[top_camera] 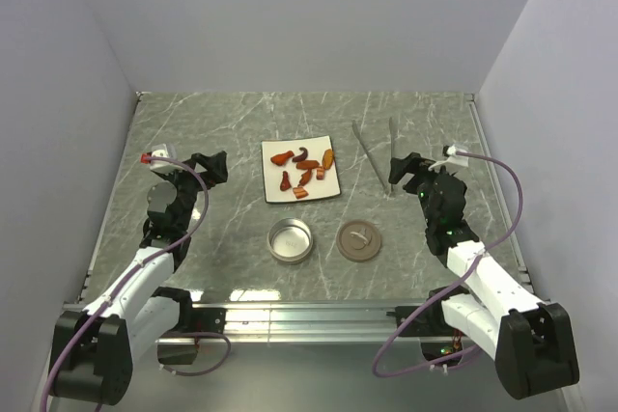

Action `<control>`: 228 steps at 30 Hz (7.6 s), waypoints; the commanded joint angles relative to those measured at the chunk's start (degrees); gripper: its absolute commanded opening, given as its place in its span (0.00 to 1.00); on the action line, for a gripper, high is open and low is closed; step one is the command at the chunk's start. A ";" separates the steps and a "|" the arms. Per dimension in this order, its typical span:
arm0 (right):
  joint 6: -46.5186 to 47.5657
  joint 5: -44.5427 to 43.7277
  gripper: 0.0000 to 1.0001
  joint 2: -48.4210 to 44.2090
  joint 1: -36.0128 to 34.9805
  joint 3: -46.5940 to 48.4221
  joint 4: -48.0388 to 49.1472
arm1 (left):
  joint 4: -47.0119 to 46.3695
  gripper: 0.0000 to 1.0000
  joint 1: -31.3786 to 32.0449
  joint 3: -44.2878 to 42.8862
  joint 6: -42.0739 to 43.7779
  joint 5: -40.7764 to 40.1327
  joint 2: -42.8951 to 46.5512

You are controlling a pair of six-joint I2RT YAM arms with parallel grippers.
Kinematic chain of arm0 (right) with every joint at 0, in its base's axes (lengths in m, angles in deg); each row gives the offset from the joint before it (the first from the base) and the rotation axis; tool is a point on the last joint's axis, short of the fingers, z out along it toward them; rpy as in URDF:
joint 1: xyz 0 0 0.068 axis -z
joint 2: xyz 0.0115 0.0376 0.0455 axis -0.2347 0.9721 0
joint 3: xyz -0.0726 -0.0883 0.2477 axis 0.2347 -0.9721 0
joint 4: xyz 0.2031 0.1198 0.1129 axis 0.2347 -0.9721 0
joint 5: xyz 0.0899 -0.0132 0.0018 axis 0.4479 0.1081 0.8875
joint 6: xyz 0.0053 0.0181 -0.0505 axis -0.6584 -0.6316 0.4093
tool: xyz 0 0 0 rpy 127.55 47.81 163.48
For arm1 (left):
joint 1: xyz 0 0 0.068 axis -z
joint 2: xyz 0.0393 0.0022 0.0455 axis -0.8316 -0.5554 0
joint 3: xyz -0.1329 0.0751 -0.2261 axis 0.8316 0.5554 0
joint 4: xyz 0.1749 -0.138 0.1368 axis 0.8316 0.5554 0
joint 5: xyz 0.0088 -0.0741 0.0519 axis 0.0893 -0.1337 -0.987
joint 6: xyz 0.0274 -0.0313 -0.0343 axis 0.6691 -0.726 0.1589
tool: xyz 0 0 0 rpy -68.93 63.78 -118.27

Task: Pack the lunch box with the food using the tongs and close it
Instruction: Grab the clamp with the right arm, then pick up the food using the clamp

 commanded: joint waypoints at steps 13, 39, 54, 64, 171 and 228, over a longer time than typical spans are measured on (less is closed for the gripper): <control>0.58 0.11 0.93 2.18 -0.38 2.89 -0.79 | -1.85 1.00 -0.06 0.09 -0.27 0.06 0.83; 2.69 2.48 0.93 41.20 -0.91 37.70 -34.19 | -0.27 1.00 -0.06 0.26 -1.50 -1.61 1.71; 4.09 3.19 0.93 50.70 -1.61 46.48 -43.77 | 0.26 1.00 -0.14 0.53 -1.59 -1.96 3.03; 4.01 -2.70 0.92 56.41 -3.19 54.22 -49.83 | 0.43 0.99 -0.14 1.14 -1.59 -2.58 4.61; 6.20 3.01 0.57 37.18 -5.21 39.91 -37.98 | -0.62 1.00 -0.41 3.43 -1.94 -0.99 8.74; 4.09 -4.82 0.54 29.34 -22.18 30.76 -33.75 | -0.36 0.99 -0.49 4.04 -2.38 0.50 10.32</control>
